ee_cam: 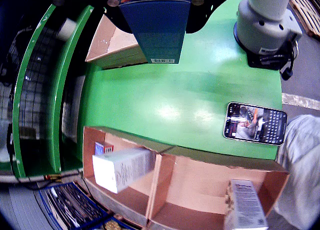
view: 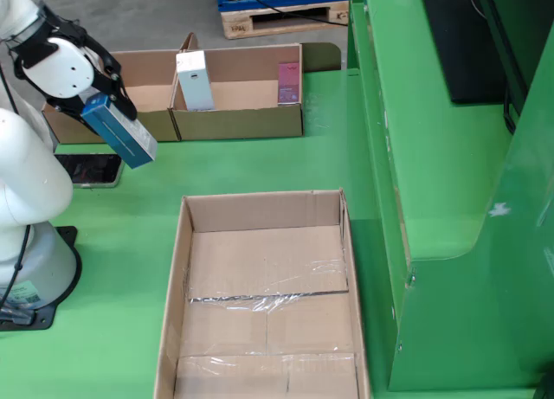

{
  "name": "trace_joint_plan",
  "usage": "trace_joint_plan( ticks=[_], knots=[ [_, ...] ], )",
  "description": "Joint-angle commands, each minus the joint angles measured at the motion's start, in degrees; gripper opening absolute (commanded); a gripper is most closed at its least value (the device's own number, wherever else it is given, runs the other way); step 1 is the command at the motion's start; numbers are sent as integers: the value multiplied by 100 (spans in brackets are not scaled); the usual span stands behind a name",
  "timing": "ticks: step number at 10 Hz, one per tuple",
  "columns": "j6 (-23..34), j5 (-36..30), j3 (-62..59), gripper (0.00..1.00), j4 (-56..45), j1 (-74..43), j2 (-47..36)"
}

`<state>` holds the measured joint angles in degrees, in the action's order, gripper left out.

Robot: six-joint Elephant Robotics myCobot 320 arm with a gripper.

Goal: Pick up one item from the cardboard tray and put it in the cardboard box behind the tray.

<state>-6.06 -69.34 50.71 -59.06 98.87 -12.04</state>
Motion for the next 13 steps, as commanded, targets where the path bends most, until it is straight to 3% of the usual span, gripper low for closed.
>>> trace_joint_plan(
  ticks=[1,4,6,8,9,10,13],
  knots=[
    [46,-41,-745,0,-685,574,200],
    [220,-41,-1504,0,-964,733,735],
    [568,127,-1569,0,-769,714,853],
    [1097,169,-2078,0,-461,361,1487],
    [1320,113,-2958,0,-681,185,2159],
    [1557,113,-5071,0,-1284,5,3425],
    [2396,364,-5071,0,1109,-350,4293]
  ],
)
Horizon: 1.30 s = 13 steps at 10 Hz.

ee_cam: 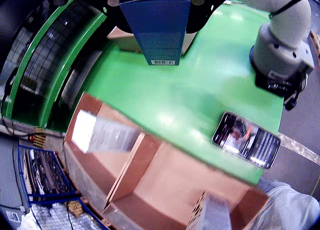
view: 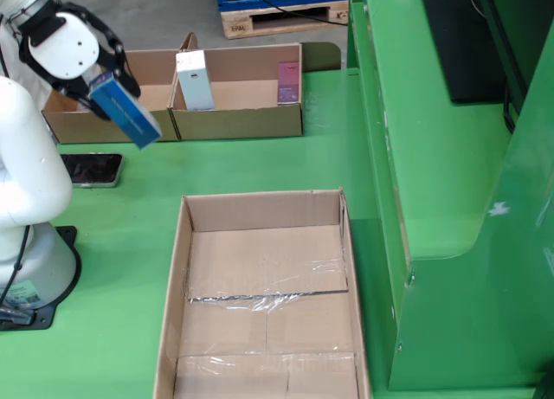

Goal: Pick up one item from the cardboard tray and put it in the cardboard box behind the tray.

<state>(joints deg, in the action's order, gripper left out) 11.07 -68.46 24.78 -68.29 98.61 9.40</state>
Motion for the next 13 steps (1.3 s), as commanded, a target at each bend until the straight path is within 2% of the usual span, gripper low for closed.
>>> trace_joint_plan(
  ticks=[1,2,3,5,6,8,9,13],
  knots=[
    [1058,470,-2478,0,3346,-425,2612],
    [1058,470,-2478,0,3346,-425,2612],
    [1613,921,-2478,0,5065,-516,3235],
    [2298,1629,-2478,0,6741,-444,3888],
    [2548,1816,-2478,0,7166,-424,4046],
    [2776,1981,-2478,0,7510,-413,4164],
    [3199,2278,-2478,0,8128,-364,4355],
    [3144,2179,-2478,0,7610,-358,4158]
  ],
)
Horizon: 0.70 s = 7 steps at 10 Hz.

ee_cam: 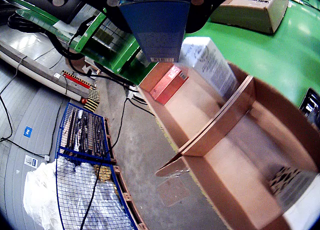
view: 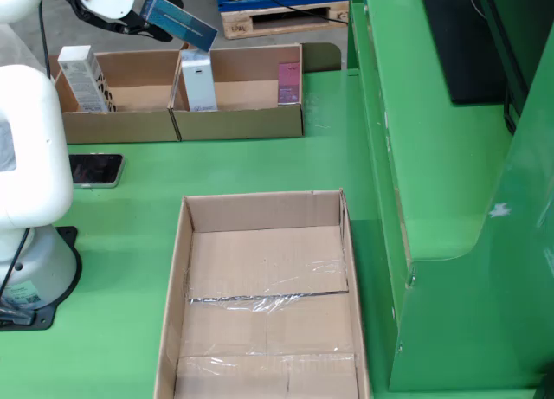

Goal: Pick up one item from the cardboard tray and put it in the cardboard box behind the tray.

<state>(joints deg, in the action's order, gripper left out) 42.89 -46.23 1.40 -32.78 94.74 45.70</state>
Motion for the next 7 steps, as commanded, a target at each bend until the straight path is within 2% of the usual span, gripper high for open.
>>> trace_joint_plan(
  ticks=[1,4,7],
  knots=[
    [-212,-263,-140,0,3480,71,336],
    [-342,-471,-140,0,3006,73,211],
    [-53,-345,-140,0,3395,15,395]
  ],
)
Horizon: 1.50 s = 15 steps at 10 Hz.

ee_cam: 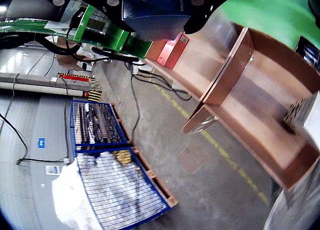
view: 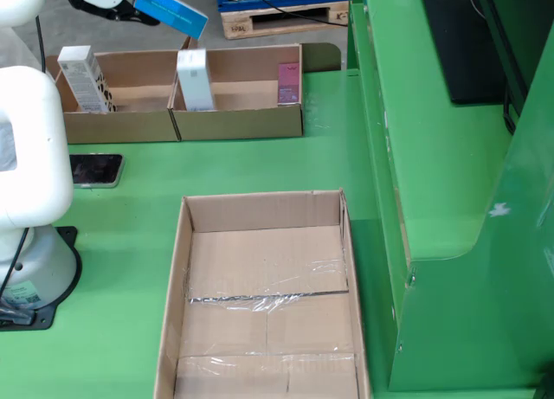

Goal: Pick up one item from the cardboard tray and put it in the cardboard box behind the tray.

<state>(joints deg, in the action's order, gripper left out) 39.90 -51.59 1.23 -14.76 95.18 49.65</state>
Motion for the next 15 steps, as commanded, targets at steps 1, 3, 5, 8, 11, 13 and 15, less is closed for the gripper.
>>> trace_joint_plan(
  ticks=[1,3,5,8,11,13,15],
  knots=[
    [246,191,-123,0,1593,-29,0],
    [703,428,-123,0,2357,-122,336],
    [982,538,-123,0,2869,-151,539],
    [885,-301,-123,0,4407,-1423,1771],
    [1212,-301,-123,0,4408,-1776,1935],
    [1289,-302,-123,0,4408,-2129,2191],
    [1233,-302,-123,0,4409,-2356,2449]
  ],
)
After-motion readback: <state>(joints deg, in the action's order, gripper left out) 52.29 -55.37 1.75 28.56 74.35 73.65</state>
